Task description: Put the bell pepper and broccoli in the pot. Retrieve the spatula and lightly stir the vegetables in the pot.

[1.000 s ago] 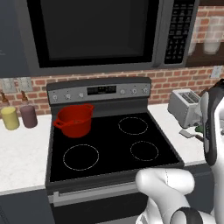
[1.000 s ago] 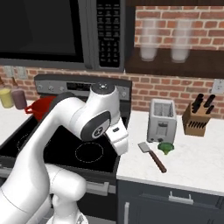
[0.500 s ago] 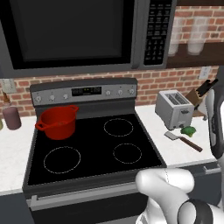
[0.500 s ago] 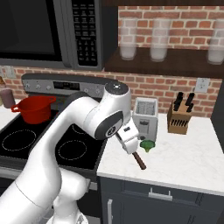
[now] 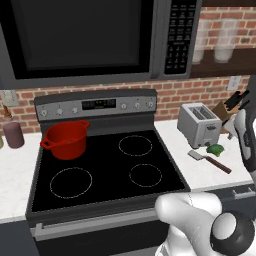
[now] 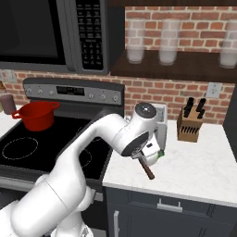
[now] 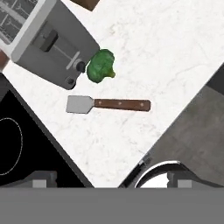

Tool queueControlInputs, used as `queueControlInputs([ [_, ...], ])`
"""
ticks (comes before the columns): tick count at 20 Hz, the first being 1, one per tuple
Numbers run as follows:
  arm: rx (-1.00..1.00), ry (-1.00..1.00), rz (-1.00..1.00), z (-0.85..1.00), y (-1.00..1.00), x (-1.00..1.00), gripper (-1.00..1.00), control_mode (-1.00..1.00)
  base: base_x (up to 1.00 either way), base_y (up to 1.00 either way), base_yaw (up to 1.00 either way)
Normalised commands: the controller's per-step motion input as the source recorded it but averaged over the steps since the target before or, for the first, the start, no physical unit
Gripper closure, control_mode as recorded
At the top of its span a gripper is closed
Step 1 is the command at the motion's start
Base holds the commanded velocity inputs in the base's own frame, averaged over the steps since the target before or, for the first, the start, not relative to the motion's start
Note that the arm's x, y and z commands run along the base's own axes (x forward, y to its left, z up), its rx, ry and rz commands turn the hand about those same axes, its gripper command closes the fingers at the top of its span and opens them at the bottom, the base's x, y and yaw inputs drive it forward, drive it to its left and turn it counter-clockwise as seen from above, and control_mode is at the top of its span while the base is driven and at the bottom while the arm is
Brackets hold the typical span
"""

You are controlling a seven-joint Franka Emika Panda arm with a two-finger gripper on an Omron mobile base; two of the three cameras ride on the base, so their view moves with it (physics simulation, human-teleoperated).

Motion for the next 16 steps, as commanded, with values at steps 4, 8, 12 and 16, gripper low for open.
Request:
queueControlInputs([
  [4, 0.06, -0.14, 0.01, -0.71, -0.15, 0.5, -1.0, -1.0, 0.0, 0.0, 0.0],
  [8, 0.01, -0.12, 0.0, -0.6, 0.0, 0.59, -1.0, -1.0, 0.0, 0.0, 0.0],
  [12, 0.0, -0.05, 0.0, -0.54, -0.11, 0.76, -1.0, -1.0, 0.0, 0.0, 0.0],
  [16, 0.0, 0.0, 0.0, -0.16, -0.46, 0.56, -1.0, -1.0, 0.0, 0.0, 0.0],
])
